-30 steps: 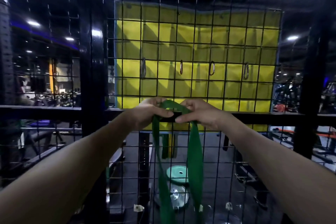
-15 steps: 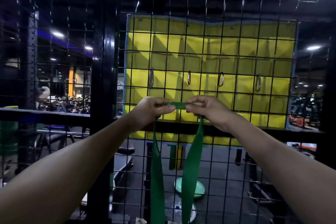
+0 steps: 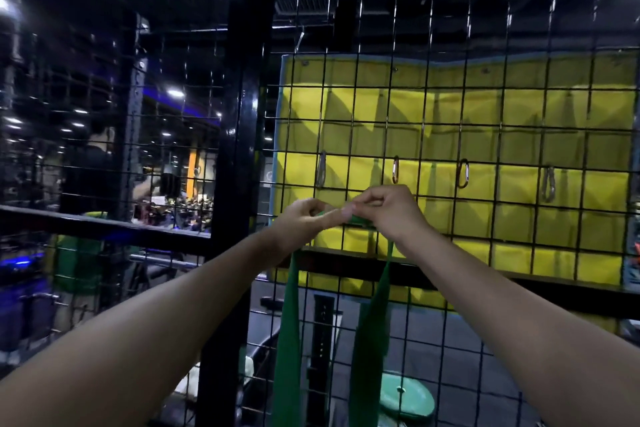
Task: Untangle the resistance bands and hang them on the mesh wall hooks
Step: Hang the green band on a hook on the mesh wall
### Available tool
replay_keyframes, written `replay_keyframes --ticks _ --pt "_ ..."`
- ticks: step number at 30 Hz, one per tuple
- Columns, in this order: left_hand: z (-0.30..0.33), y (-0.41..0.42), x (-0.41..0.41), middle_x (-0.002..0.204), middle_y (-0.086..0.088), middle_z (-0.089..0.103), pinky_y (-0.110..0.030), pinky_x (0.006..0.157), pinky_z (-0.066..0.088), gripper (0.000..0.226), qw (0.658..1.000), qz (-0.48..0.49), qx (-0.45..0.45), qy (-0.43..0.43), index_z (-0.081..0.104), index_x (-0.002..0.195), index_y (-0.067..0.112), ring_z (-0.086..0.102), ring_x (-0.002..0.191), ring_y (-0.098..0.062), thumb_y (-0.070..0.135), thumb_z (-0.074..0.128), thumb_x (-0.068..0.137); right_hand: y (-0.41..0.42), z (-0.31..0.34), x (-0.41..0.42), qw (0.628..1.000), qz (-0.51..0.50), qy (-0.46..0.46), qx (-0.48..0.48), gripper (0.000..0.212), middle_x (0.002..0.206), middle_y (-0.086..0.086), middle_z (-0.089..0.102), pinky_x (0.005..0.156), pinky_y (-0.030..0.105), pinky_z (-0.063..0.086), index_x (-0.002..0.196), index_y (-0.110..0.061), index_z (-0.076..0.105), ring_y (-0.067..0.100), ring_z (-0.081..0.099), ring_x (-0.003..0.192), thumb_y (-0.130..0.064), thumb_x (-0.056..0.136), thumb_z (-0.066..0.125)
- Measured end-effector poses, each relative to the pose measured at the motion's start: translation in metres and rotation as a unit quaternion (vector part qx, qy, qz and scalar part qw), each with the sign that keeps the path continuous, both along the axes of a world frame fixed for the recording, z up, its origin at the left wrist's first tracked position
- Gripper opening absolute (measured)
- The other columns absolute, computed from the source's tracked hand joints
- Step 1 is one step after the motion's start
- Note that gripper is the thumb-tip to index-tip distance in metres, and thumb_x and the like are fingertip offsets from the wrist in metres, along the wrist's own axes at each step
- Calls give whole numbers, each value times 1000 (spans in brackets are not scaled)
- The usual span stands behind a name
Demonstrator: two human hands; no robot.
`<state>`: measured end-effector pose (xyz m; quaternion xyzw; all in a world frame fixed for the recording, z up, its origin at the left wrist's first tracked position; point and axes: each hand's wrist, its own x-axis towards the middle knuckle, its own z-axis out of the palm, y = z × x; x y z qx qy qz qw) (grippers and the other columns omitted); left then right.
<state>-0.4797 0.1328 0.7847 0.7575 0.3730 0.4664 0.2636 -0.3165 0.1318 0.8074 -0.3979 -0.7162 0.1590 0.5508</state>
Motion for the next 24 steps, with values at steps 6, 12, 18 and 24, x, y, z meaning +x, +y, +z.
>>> replay_keyframes --ticks 6,12,18,24 --pt "7 18 -15 105 4 61 -23 76 41 33 998 9 23 -54 61 114 10 53 97 -3 32 51 92 21 10 -18 1000 11 -15 -5 6 83 -4 67 71 22 43 81 -11 72 6 59 80 -17 80 71" --pt "19 59 -34 83 -1 67 -18 70 43 21 996 37 72 -49 69 92 4 60 72 2 23 61 87 55 13 -35 999 18 14 -35 11 78 -8 65 74 23 41 69 -20 68 6 56 80 -18 79 72" --pt "45 96 -41 88 3 69 -25 85 46 8 991 36 115 -51 68 80 20 63 89 -9 21 63 85 75 37 -33 989 86 -2 -118 16 94 3 68 87 33 49 89 -13 68 15 61 87 -28 87 61" --pt "55 118 -44 78 6 68 -15 72 48 5 990 24 134 -39 70 80 16 63 71 4 18 66 83 96 54 -39 997 -52 -16 -60 25 107 27 64 91 42 52 98 4 62 34 65 97 -15 98 46"
